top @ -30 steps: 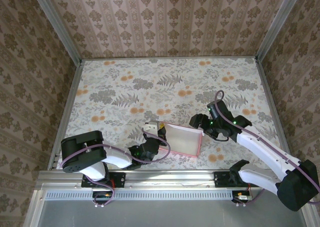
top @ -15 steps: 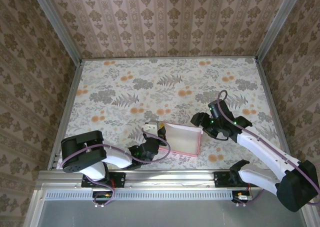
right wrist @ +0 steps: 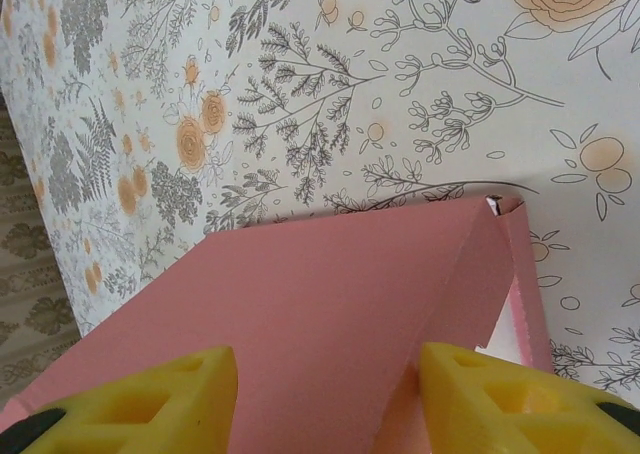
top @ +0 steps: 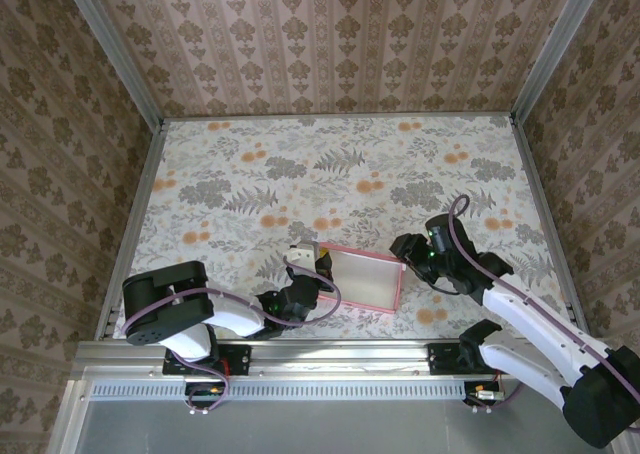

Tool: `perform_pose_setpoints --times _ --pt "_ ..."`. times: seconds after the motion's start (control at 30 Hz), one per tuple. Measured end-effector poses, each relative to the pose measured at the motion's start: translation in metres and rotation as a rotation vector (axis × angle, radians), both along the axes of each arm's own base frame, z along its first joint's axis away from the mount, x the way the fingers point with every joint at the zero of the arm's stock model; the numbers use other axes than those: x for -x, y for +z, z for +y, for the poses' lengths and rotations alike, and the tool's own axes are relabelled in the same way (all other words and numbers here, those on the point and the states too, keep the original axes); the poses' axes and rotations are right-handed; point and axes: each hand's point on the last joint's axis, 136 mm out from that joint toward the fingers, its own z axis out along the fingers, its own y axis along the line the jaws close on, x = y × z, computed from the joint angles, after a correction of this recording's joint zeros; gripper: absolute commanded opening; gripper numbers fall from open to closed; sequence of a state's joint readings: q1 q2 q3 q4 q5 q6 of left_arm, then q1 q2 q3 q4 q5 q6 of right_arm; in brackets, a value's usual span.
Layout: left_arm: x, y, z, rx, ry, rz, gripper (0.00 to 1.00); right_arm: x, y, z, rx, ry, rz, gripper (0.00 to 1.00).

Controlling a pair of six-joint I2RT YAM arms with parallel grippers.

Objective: Fold the paper box

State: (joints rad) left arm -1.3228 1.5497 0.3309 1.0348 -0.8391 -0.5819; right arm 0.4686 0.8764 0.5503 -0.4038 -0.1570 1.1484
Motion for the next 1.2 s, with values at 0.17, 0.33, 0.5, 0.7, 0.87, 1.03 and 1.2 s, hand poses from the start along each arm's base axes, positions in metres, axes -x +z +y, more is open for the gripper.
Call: perform_pose_setpoints --times 0.17,0.33,0.5,0.7,0.87,1.03,1.2 --pt "-0.001 -0.001 -0.001 -0.002 0.004 0.000 0.00 -0.002 0.000 0.000 -0.012 -0.030 -0.002 0.52" --pt "-0.001 -0.001 0.000 -0.004 0.007 0.000 0.00 -0.005 0.001 0.000 -0.030 -0.054 -0.007 0.53" --pt "-0.001 -0.001 0.000 -0.004 0.009 -0.001 0.02 -0.008 0.002 0.001 -0.035 -0.062 -0.013 0.53" --pt "-0.002 -0.001 0.002 -0.010 0.018 -0.005 0.06 -0.013 0.002 0.003 -0.031 -0.062 -0.006 0.53" --pt "-0.002 0.002 0.005 -0.043 0.015 -0.003 0.05 -0.016 0.003 0.004 -0.029 -0.062 -0.002 0.52" --pt "-0.003 0.005 0.006 -0.064 0.002 0.011 0.04 -0.018 0.004 0.005 -0.029 -0.065 0.001 0.50" --pt "-0.007 0.002 0.005 -0.081 -0.002 0.024 0.04 -0.022 0.006 0.005 -0.028 -0.069 0.004 0.47"
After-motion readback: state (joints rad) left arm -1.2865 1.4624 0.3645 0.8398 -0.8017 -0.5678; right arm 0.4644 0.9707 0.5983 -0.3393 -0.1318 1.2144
